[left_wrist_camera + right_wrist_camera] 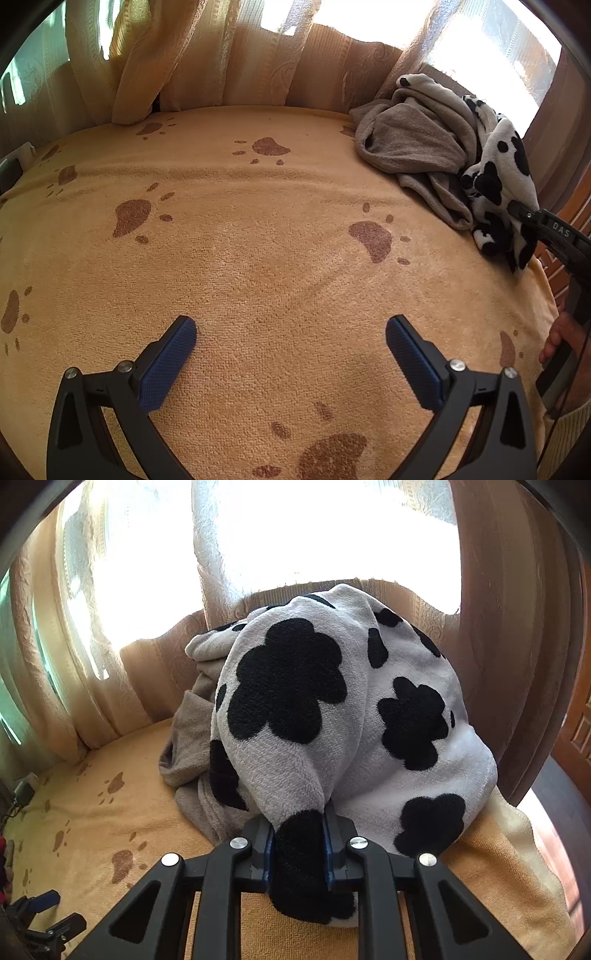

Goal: Fold clothes
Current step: 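Grasp the blanket edge with the right gripper and pull it off the heap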

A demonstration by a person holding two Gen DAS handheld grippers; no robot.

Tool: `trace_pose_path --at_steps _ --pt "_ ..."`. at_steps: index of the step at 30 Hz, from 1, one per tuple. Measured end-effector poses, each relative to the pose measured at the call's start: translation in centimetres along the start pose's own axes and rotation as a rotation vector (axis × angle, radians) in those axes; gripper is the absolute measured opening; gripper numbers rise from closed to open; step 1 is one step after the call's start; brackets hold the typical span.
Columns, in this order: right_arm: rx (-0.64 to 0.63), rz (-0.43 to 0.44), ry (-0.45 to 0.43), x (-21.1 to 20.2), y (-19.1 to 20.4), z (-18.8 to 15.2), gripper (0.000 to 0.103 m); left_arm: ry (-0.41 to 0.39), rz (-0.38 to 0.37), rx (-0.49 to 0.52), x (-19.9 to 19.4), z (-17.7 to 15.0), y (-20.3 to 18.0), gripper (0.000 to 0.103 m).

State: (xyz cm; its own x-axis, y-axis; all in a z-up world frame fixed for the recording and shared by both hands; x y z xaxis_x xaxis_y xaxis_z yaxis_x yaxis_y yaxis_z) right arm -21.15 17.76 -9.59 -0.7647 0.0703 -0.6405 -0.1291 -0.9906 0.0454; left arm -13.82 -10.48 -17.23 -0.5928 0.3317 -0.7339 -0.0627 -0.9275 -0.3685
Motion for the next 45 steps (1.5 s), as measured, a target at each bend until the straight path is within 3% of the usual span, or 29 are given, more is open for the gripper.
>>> trace_pose_path --at_steps 10,16,25,38,45 --pt "0.140 0.228 -0.096 -7.0 -0.1 3.2 0.019 -0.034 0.001 -0.016 -1.9 0.4 -0.1 0.103" --pt "0.111 0.328 -0.142 -11.6 2.7 3.5 0.019 -0.082 0.012 0.001 -4.5 0.9 -0.2 0.103" --pt "0.020 0.465 -0.203 -18.5 9.1 2.5 0.019 -0.161 0.102 0.053 -10.0 -0.3 1.7 0.103" --pt "-0.202 0.624 -0.157 -24.6 20.7 -6.5 0.019 -0.301 0.222 0.024 -19.4 -3.0 7.3 0.103" --pt "-0.283 0.620 -0.047 -22.6 25.1 -13.6 0.019 -0.317 0.252 -0.005 -21.4 -4.7 9.9 0.103"
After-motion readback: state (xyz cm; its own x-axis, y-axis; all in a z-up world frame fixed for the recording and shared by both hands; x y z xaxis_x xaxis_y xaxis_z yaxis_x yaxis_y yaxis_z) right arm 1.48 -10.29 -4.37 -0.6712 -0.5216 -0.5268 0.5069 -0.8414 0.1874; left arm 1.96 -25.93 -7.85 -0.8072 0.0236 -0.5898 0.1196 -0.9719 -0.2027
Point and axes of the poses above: each gripper's, at about its wrist camera, not at the fingertips, and x roughly the way its jaws point, y to its left, z to its top, the point moved 7 cm from there along x, roughly the way its jaws point, and after that the axes turned 14 degrees about -z, right-handed, at the moved point
